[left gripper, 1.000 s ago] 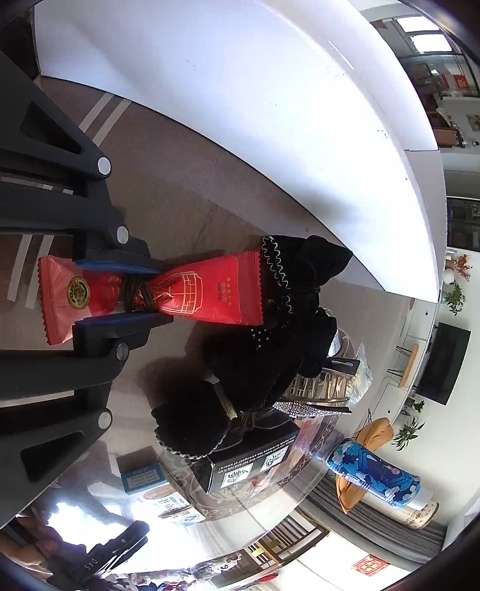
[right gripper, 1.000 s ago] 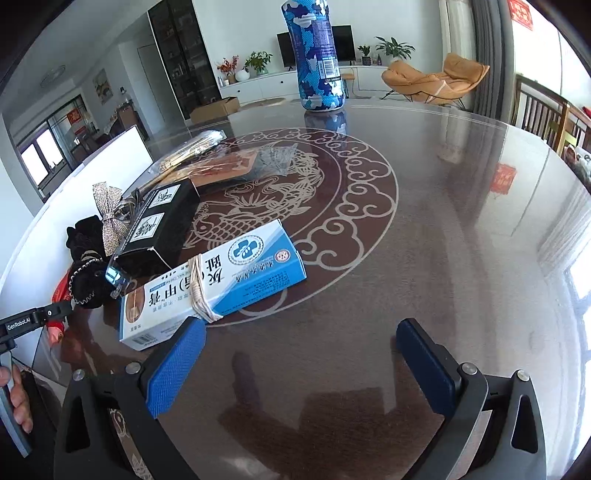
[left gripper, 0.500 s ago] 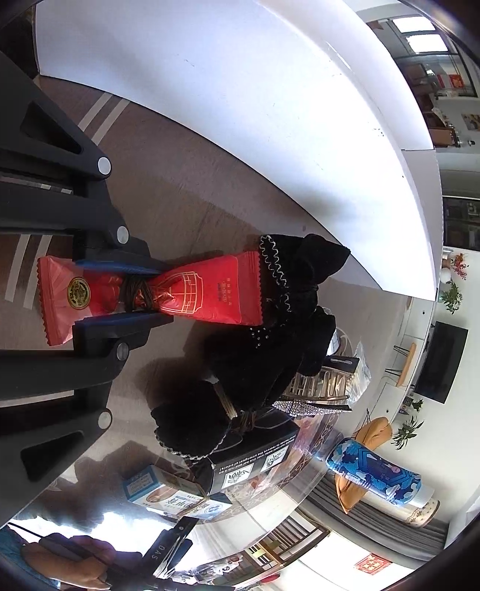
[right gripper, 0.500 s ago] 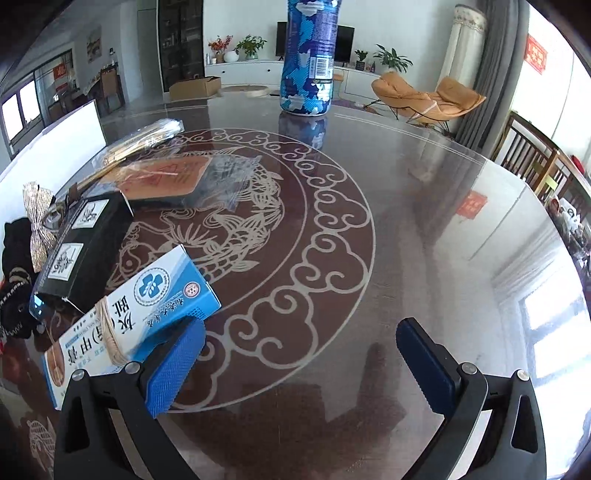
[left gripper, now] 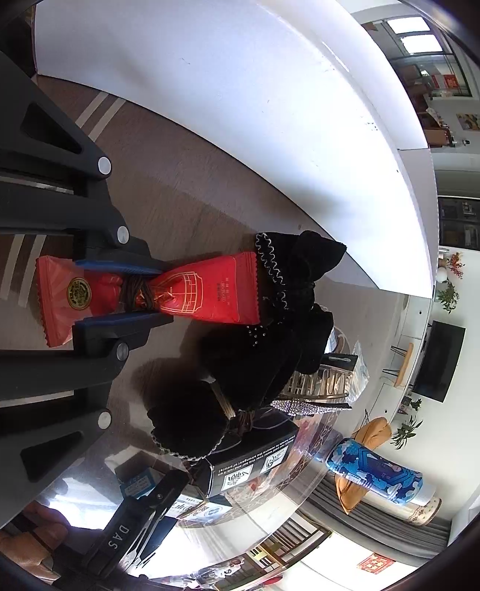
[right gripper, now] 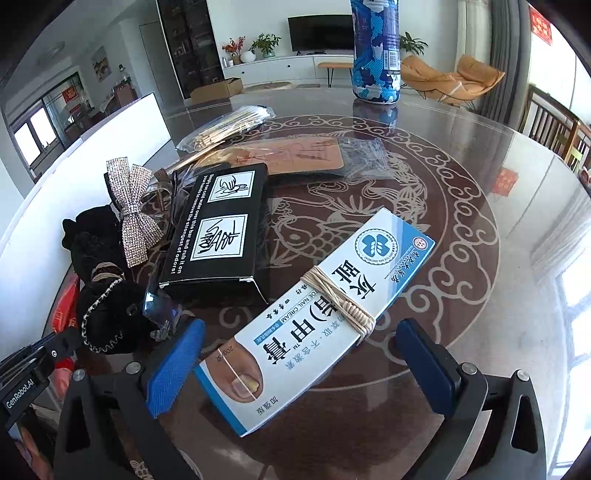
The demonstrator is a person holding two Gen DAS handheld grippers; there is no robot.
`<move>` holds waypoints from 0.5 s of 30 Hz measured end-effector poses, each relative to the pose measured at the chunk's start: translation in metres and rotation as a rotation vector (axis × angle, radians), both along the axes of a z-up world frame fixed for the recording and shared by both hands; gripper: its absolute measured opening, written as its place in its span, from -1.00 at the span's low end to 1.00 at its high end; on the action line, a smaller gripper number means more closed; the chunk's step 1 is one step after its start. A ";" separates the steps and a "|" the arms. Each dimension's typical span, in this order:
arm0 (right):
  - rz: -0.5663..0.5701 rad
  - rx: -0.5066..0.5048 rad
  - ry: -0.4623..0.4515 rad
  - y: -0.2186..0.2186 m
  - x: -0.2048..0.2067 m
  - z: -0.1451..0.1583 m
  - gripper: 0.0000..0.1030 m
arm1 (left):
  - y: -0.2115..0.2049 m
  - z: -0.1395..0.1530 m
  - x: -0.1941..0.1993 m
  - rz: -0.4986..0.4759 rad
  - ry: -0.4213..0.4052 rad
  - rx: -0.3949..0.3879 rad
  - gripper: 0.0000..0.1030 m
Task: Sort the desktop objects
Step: 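Grasp the red snack packet with the left tool while the right tool grasps the blue-white cream box, then carry both held items into the white bin and open both tools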
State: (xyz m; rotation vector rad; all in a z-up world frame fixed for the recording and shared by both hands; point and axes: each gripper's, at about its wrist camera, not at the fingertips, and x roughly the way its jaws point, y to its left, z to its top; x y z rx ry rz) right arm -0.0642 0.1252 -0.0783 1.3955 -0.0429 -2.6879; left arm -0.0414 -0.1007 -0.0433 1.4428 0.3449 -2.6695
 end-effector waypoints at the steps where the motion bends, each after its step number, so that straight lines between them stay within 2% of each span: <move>1: 0.011 0.011 0.016 0.001 0.001 0.000 0.83 | 0.001 0.000 0.000 -0.001 -0.001 -0.008 -0.65; 2: 0.019 0.041 0.035 0.003 0.004 0.001 0.44 | 0.003 0.000 -0.001 -0.004 -0.001 -0.011 -0.65; 4: 0.048 0.084 0.059 0.009 0.009 0.003 -0.02 | 0.004 0.000 -0.001 -0.016 0.000 -0.009 -0.65; 5: 0.062 0.075 0.059 0.016 0.011 0.004 -0.15 | 0.006 0.000 -0.002 -0.025 0.000 -0.008 -0.65; 8: 0.099 0.084 0.055 0.039 0.021 0.005 -0.15 | 0.012 0.000 -0.001 -0.073 -0.001 0.027 -0.65; 12: 0.119 0.099 0.045 0.076 0.044 0.006 -0.15 | 0.019 0.000 0.006 -0.131 -0.032 0.148 -0.65; 15: 0.133 0.100 0.032 0.093 0.051 0.006 -0.08 | 0.022 0.000 0.009 -0.127 -0.059 0.154 -0.64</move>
